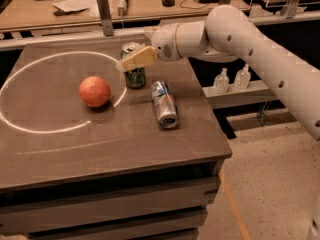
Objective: Knock green can over
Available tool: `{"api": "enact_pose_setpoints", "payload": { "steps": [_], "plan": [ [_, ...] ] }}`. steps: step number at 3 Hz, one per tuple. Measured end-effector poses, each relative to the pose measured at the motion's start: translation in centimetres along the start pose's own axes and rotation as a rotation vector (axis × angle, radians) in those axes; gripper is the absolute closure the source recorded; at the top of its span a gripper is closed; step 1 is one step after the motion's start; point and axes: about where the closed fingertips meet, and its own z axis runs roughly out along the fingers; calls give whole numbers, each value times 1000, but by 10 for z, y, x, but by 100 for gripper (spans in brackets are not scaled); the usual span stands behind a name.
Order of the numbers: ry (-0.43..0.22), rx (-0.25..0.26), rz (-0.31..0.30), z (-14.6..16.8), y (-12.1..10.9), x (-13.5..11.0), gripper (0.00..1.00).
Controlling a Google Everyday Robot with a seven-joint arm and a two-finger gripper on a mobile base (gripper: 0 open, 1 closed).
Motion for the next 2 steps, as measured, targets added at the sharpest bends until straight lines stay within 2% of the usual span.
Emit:
{"api": "enact_pose_setpoints", "payload": {
  "steps": [1,2],
  "plan": [
    [-26,3,13,5,-2,8,0],
    [-46,-1,25,7,-2,15,16]
  ]
}}
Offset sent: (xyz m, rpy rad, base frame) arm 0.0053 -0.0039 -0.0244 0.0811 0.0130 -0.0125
